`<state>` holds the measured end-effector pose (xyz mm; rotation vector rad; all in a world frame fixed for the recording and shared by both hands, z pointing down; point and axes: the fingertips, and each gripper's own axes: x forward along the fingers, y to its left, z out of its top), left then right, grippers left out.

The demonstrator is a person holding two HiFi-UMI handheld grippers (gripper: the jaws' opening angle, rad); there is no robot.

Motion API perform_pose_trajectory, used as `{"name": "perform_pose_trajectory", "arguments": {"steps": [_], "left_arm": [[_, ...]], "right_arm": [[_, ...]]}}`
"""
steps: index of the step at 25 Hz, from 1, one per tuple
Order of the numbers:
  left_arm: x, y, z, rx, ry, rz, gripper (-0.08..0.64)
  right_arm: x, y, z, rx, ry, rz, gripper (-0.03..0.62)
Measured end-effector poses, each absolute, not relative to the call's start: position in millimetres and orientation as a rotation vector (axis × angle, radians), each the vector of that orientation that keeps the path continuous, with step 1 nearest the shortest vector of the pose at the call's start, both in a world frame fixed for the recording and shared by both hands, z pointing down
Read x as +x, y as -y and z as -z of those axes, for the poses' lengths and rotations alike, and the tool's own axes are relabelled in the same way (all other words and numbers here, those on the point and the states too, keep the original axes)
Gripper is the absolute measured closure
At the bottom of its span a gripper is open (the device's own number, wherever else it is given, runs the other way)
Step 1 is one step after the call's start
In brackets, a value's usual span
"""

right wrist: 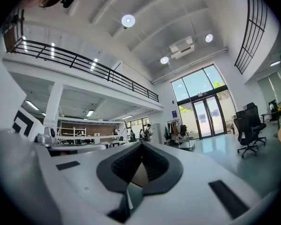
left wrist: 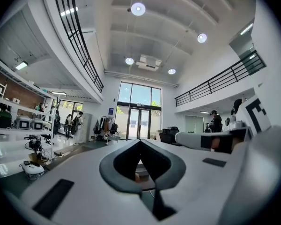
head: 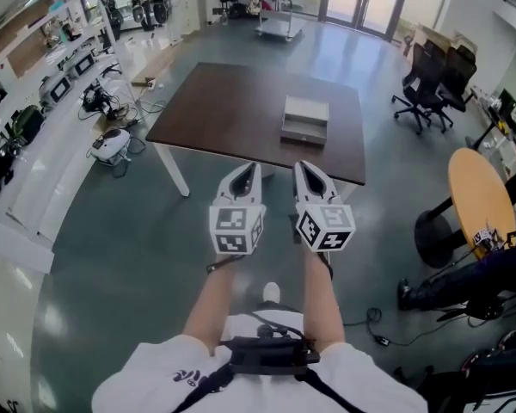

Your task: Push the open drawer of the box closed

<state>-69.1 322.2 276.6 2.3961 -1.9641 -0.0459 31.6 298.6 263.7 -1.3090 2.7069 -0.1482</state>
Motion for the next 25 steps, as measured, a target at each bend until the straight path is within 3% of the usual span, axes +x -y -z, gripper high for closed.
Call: {"name": "perform_pose_trajectory", "arguments": {"steps": [17, 25], "left_arm": [[-33.4, -180.1, -266.8, 2.430, 1.997, 0.052, 0.551], [-45.0, -143.3, -291.8, 2.380, 2.010, 0.050, 0.551]], "right_arm": [[40.6, -163.1, -248.3, -1.166, -2.740, 0.068, 0.586], [41.5, -126.6, -282.9, -1.171, -2.770, 0.133, 0.586]]}}
